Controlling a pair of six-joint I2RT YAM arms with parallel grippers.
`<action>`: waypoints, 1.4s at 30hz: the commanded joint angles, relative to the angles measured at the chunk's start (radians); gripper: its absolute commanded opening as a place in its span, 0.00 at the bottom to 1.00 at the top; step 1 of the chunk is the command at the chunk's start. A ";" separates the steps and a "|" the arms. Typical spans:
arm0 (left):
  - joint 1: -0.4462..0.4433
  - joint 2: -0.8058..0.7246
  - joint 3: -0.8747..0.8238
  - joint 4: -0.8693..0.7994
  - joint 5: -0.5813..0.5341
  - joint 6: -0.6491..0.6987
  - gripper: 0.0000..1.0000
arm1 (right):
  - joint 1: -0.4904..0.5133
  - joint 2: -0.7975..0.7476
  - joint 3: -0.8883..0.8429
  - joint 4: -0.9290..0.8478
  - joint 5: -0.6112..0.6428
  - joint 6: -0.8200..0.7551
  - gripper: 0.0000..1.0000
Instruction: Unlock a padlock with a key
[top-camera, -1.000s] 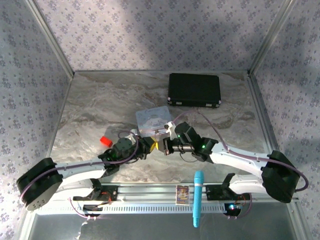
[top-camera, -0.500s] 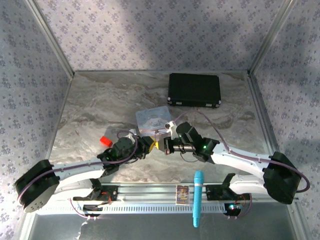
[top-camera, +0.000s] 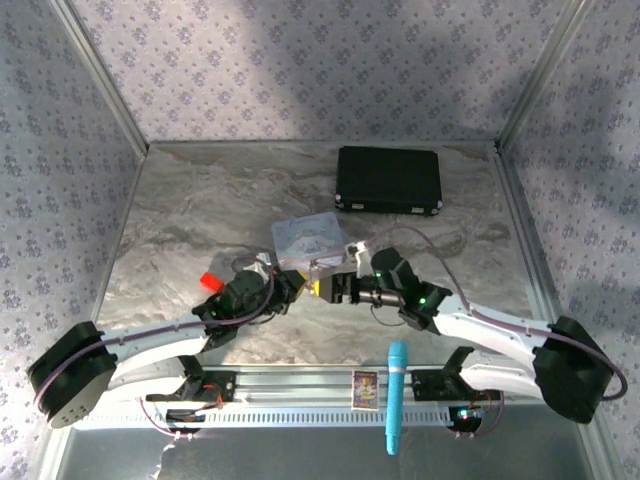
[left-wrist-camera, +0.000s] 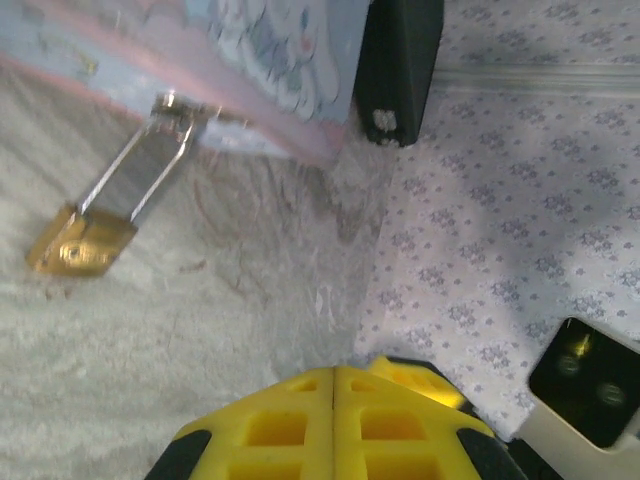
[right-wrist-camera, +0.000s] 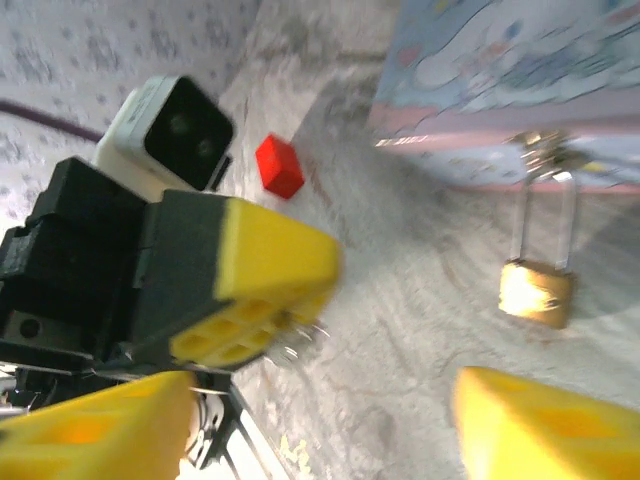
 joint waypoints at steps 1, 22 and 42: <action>0.028 -0.033 0.047 0.089 0.024 0.155 0.00 | -0.071 -0.058 -0.028 0.187 -0.091 0.098 0.99; 0.027 -0.016 0.094 0.376 0.123 0.306 0.00 | -0.052 0.095 0.010 0.608 -0.300 0.224 0.33; 0.026 -0.021 0.087 0.362 0.119 0.300 0.00 | -0.063 0.100 -0.014 0.631 -0.261 0.244 0.29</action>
